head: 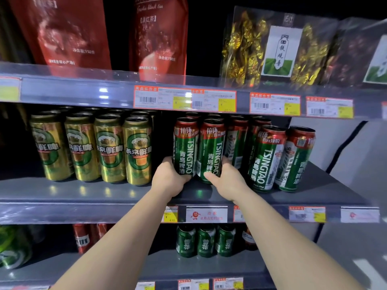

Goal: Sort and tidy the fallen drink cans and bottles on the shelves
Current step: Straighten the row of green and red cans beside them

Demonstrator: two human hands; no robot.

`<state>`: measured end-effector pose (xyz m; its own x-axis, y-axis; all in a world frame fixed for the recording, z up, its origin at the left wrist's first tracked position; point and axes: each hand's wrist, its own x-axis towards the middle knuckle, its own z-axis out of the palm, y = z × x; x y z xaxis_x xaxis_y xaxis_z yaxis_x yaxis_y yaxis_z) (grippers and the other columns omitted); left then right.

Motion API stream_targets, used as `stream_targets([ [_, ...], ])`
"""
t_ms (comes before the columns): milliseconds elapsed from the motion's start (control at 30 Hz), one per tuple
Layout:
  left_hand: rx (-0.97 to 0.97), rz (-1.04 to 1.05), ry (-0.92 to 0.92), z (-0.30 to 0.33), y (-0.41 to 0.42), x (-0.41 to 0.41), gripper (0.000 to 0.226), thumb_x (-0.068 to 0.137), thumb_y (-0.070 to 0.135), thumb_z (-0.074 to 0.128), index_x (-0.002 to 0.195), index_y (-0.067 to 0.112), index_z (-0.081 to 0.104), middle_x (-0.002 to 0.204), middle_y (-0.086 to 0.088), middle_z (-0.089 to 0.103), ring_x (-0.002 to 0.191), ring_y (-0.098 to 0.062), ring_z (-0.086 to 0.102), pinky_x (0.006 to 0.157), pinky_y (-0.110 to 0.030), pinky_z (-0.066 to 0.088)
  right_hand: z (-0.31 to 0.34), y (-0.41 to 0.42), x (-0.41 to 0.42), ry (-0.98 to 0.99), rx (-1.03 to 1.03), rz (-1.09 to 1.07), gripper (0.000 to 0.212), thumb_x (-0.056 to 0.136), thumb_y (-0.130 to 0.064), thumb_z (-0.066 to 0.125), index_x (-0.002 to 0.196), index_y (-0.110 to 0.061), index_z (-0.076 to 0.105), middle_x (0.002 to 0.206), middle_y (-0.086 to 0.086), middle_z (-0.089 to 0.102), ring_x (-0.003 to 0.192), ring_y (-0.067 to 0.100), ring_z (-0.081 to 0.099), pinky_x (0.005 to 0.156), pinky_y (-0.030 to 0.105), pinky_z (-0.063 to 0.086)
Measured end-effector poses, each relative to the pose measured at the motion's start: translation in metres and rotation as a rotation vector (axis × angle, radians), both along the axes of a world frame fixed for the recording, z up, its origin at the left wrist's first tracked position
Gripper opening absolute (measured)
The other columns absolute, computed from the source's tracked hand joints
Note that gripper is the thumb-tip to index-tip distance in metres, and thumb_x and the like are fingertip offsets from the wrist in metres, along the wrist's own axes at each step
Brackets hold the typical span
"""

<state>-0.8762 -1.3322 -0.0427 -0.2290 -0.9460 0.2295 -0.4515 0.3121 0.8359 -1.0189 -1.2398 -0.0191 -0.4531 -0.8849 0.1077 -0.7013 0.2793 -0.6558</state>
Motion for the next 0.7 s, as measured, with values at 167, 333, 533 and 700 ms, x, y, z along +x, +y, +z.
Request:
stream_targets([
  [167, -0.015, 0.007, -0.020, 0.002, 0.003, 0.001, 0.063, 0.072, 0.022, 0.083, 0.126, 0.011, 0.053, 0.116, -0.007, 0.067, 0.106, -0.029, 0.062, 0.089, -0.038, 0.051, 0.003, 0.001, -0.001, -0.027, 0.033, 0.042, 0.081, 0.097, -0.040, 0.051, 0.155, -0.022, -0.002, 0.132, 0.011, 0.054, 0.093, 0.024, 0.058, 0.083, 0.038, 0.053],
  [333, -0.004, 0.005, -0.016, 0.002, 0.005, -0.001, 0.070, 0.070, 0.024, 0.084, 0.129, 0.012, 0.048, 0.117, -0.007, 0.066, 0.105, -0.028, 0.062, 0.088, -0.037, 0.051, 0.004, 0.003, -0.003, -0.042, 0.030, 0.038, 0.085, 0.096, -0.040, 0.053, 0.155, -0.020, -0.005, 0.133, 0.014, 0.055, 0.103, 0.029, 0.061, 0.088, 0.042, 0.053],
  [533, -0.183, 0.177, -0.094, 0.006, 0.017, -0.006, 0.110, 0.061, 0.041, 0.087, 0.148, 0.013, 0.026, 0.131, -0.018, 0.050, 0.120, -0.036, 0.050, 0.097, -0.043, 0.046, 0.000, 0.014, -0.010, 0.099, -0.001, 0.017, 0.081, 0.092, -0.045, 0.058, 0.153, -0.016, 0.012, 0.139, 0.008, 0.051, 0.114, 0.029, 0.056, 0.089, 0.039, 0.050],
  [700, 0.001, 0.065, -0.044, 0.007, 0.012, -0.004, 0.082, 0.067, 0.030, 0.086, 0.131, 0.009, 0.041, 0.118, -0.009, 0.065, 0.105, -0.029, 0.062, 0.084, -0.035, 0.050, 0.003, 0.001, -0.014, -0.078, -0.002, 0.041, 0.077, 0.091, -0.034, 0.063, 0.151, -0.015, 0.020, 0.134, 0.008, 0.054, 0.108, 0.026, 0.057, 0.084, 0.034, 0.050],
])
